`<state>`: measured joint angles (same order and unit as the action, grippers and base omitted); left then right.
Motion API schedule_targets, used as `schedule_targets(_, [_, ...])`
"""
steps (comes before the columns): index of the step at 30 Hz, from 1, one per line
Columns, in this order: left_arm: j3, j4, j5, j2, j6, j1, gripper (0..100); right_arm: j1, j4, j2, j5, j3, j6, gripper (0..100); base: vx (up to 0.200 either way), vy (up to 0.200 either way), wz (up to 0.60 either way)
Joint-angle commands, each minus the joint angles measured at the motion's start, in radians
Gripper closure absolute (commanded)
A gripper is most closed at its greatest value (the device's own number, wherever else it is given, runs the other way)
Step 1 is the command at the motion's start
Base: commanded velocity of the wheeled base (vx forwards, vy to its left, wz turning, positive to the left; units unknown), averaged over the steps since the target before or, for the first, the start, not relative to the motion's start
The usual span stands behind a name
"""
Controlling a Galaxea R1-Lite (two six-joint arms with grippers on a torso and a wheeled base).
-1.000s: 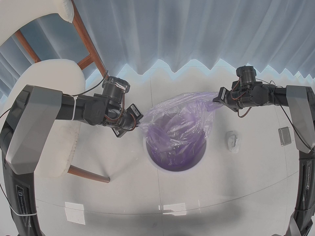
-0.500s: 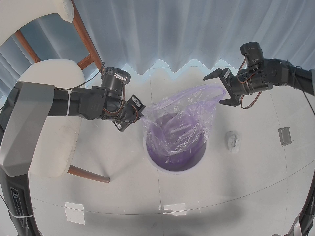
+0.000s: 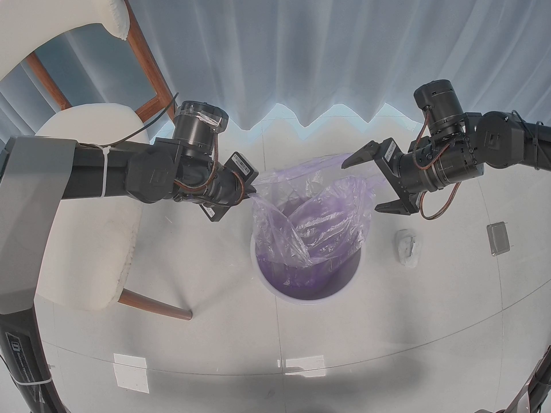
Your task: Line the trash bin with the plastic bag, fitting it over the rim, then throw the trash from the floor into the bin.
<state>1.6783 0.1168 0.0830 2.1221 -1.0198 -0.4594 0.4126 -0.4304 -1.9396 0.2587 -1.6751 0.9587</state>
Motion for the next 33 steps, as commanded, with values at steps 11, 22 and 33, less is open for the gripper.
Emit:
schedule_targets(11, [0.006,-0.003,0.003,0.001,0.001,0.001,100,0.002,0.144,-0.067,-0.033,0.048,-0.167,0,0.000,0.000,0.00])
schedule_targets(22, [0.001,-0.019,0.003,-0.005,-0.022,-0.009,100,0.014,0.231,-0.121,-0.033,0.081,-0.163,100,0.000,0.000,0.00])
schedule_targets(33, [0.009,-0.131,-0.029,0.009,-0.049,0.038,100,0.035,0.254,-0.240,-0.027,-0.115,-0.109,100,0.000,0.000,0.00])
